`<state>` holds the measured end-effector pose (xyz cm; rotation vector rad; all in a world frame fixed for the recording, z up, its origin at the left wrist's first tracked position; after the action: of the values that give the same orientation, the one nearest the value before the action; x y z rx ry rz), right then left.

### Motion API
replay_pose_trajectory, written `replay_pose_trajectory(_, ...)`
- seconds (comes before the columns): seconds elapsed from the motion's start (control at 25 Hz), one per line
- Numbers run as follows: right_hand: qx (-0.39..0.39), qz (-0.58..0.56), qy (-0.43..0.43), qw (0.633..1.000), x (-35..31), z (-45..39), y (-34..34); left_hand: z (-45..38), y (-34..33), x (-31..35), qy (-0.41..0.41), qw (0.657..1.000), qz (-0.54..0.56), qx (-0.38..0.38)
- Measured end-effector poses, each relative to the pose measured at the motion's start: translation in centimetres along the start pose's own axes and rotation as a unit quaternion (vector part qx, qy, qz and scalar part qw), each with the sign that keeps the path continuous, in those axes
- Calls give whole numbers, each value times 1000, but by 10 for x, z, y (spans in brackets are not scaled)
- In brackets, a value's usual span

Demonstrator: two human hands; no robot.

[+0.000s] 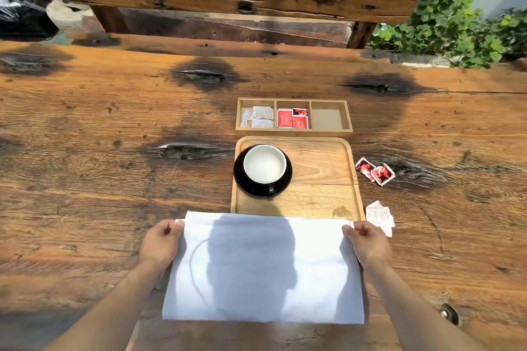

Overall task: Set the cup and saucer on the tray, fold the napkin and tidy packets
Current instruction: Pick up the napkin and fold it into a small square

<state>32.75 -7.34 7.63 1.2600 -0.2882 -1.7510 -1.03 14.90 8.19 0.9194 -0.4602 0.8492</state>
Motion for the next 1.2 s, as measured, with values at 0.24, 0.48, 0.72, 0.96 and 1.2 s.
replay_pose_trajectory(0.24, 36, 127, 0, 991, -14, -4, -12, -22, -9, -6, 38, 999, -30, 19)
replay_pose_trajectory(0.48, 47, 111, -63, 991, -21, -3, -22, -29, -14, -1, 31, 999, -19, -19)
replay_pose_trajectory(0.72, 6, -194, -148, 970, -12, -12, -14, -21, -11, 5, 14, 997, 68, -25)
replay_pose_trajectory(0.96, -68, -253, -189, 946, -8, -10, -7, -20, -9, 6, 53, 992, 111, -28)
replay_pose_trajectory(1.2, -108, -266, -165, 944, -6, -8, 2, -13, -4, 2, 46, 987, 148, -40)
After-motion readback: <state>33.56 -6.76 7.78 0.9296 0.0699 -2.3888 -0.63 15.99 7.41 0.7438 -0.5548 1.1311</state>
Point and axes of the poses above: each hand's wrist, its own z-axis away from the middle knuckle, its own y-axis out of the back of the hand, x = y × z, the point moved 1 cm from there along -z, towards the middle knuckle, and after that the axes turned 4 degrees about y, right-handed, at the moved point
